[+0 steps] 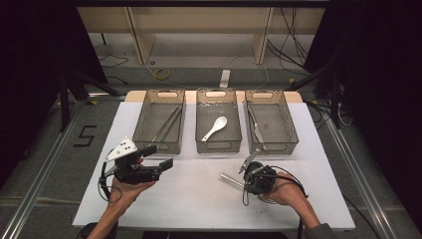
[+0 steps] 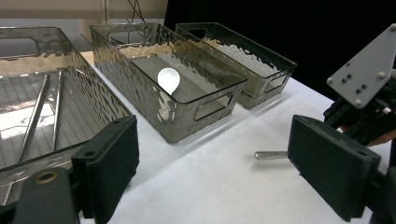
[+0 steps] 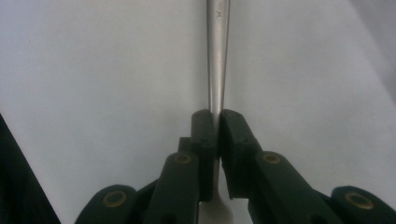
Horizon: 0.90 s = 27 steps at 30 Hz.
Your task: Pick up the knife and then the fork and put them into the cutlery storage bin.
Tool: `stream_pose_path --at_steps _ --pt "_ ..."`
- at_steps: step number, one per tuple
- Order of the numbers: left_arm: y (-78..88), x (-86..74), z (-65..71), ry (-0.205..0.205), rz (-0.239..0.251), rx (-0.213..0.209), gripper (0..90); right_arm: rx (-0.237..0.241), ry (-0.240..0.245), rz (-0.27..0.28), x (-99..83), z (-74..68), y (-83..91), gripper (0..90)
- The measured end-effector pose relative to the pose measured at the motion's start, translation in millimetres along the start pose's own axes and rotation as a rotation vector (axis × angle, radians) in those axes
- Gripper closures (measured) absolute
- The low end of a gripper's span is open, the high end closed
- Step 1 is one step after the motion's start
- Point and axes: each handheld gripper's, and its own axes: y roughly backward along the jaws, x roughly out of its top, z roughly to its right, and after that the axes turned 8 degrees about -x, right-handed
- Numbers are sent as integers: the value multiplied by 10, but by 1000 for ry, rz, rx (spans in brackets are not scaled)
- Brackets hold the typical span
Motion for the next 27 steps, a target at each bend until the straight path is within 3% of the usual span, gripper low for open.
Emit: stream_pose_path --at_steps 7,13,21,27 --pt "0 1 0 1 2 0 160 -17 -60 58 -77 145 113 847" --pt "4 1 2 0 8 -1 160 -2 -102 122 -129 249 201 846" --pt "7 2 0 -1 12 -2 160 -25 -157 162 -204 405 276 846" --pt "6 1 -2 -2 13 0 160 -32 -171 188 -222 485 343 847"
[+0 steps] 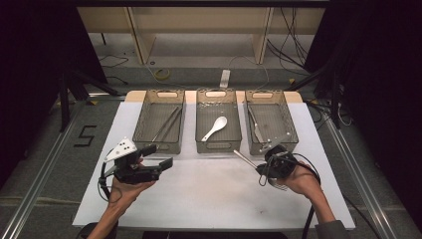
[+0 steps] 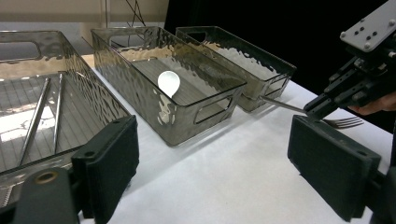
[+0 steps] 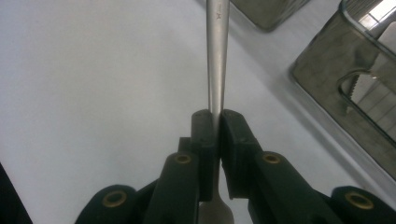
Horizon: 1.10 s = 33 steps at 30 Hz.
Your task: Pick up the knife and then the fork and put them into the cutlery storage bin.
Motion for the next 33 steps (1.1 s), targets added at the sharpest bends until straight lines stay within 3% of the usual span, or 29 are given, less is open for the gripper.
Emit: stream_pose_path --at_steps 13,33 --pt "-2 -2 -5 0 5 1 160 -45 -76 75 148 360 145 847" --pt "-4 -2 -8 6 9 -1 160 -91 -197 81 475 926 127 847"
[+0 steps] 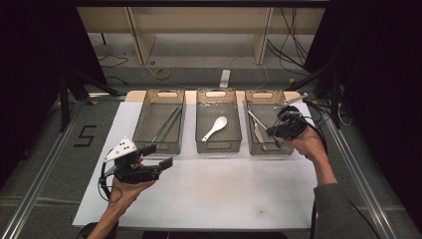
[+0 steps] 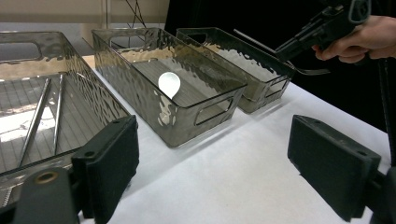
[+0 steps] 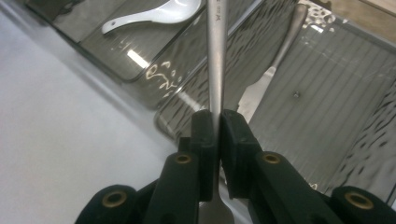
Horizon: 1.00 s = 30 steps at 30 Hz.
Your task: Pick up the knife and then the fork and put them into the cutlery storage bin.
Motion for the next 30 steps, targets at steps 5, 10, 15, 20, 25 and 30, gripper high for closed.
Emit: stream_pose_path --at_steps 5,10,15,20,25,30 --pt "1 1 -1 -2 -3 0 160 -13 -28 -11 85 79 -65 847" --pt "4 1 -5 -2 -1 0 160 -25 -56 -16 165 168 -134 847" --pt "3 2 -4 1 3 0 160 -28 -95 -20 223 237 -191 847" --pt "3 2 -2 2 4 -1 160 -37 -120 -34 251 279 -269 847" --pt "4 2 -3 2 5 -2 160 -51 -144 -38 263 314 -336 847" --pt "6 3 -3 -1 2 -3 160 -65 -171 -42 282 332 -389 846"
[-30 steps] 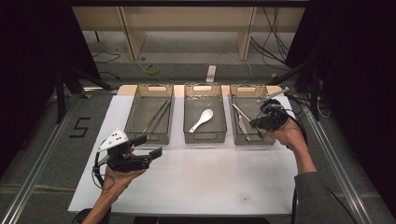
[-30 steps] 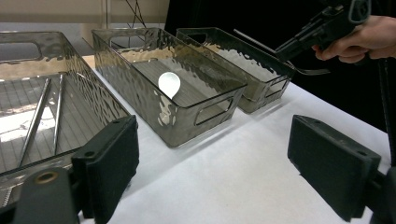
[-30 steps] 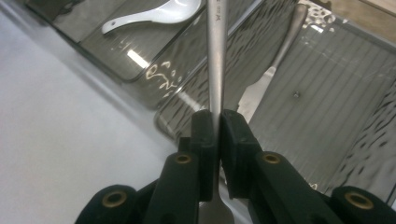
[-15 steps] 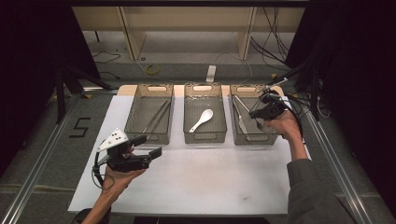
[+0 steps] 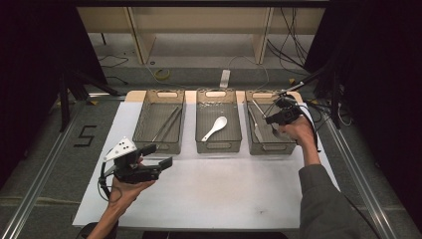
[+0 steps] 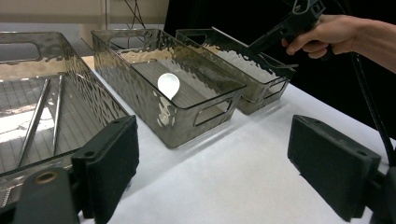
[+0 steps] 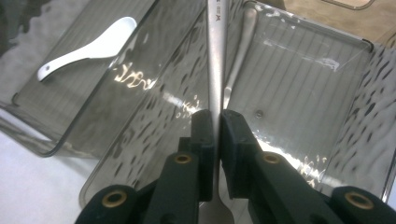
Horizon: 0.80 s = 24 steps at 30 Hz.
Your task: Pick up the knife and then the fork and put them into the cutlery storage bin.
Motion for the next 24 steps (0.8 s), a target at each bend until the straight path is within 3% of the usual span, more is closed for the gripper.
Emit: stream_pose_path --at_steps 18,24 --pt "2 2 -2 5 3 -2 160 -66 -53 -27 49 -3 -176 844" --pt "0 2 1 5 4 -5 160 -63 -71 -41 69 -10 -233 831"
